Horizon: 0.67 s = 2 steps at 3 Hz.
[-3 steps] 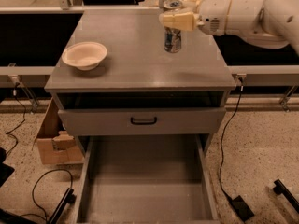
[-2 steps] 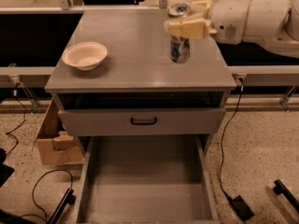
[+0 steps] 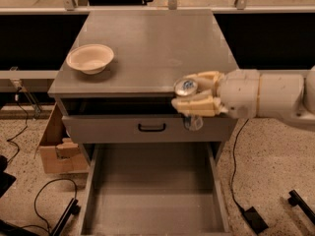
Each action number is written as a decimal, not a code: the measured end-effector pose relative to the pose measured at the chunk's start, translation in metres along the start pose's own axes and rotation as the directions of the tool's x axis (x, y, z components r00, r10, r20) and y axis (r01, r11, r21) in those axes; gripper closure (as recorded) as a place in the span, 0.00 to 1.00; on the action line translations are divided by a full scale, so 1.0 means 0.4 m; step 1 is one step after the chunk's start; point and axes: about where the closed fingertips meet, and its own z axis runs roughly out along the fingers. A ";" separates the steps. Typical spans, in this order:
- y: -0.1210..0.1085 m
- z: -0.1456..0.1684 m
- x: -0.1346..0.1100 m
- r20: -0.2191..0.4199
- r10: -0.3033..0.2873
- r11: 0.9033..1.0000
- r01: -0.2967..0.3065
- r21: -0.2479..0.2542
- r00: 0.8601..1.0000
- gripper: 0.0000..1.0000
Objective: Place redbull can into middle drawer
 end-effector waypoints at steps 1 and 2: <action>0.045 0.043 0.119 -0.049 -0.031 0.999 0.029 -0.039 0.998 1.00; 0.047 0.044 0.123 -0.051 -0.034 0.999 0.032 -0.042 0.998 1.00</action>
Offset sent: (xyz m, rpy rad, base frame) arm -0.0040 0.0046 -0.0433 -0.0506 0.0036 0.0242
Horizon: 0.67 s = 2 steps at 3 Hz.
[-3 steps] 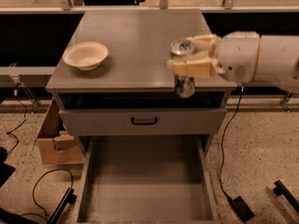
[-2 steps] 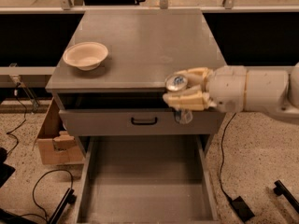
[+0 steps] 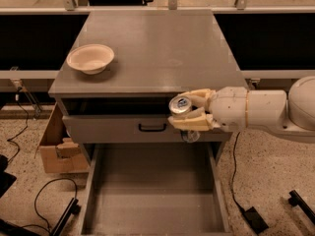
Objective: Place redbull can into middle drawer
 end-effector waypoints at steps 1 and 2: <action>-0.003 0.024 0.028 0.029 0.021 1.000 -0.021 0.000 0.999 1.00; 0.040 0.087 0.121 0.109 0.083 0.996 -0.084 0.006 0.991 1.00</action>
Offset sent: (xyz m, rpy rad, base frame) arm -0.0042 0.0450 -0.1555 0.2899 0.0896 -0.0071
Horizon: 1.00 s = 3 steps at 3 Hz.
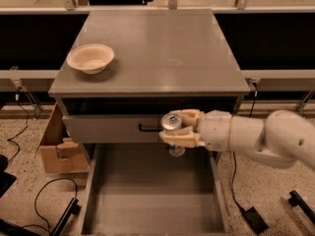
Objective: Place redbull can into middle drawer
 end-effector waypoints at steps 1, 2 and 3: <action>0.082 0.140 0.223 0.074 0.028 0.999 -0.027 -0.025 0.997 1.00; 0.123 0.231 0.380 0.104 0.033 0.999 -0.029 -0.039 0.994 1.00; 0.151 0.306 0.522 0.113 0.044 0.998 -0.038 -0.051 0.993 1.00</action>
Offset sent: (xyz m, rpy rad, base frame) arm 0.0069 0.0886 -0.2660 0.1482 0.0060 0.0616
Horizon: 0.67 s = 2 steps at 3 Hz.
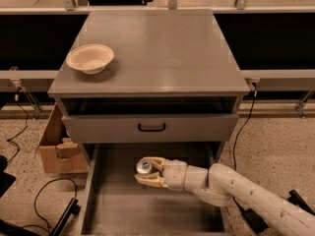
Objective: Place redbull can into middle drawer
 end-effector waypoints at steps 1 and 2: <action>0.015 0.055 0.126 0.000 0.034 0.999 -0.034 -0.007 0.999 1.00; 0.033 0.098 0.220 -0.007 0.072 0.997 -0.072 -0.018 0.997 1.00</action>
Offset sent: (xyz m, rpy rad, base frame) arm 0.0105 0.0429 -0.1410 0.0175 0.1221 0.0134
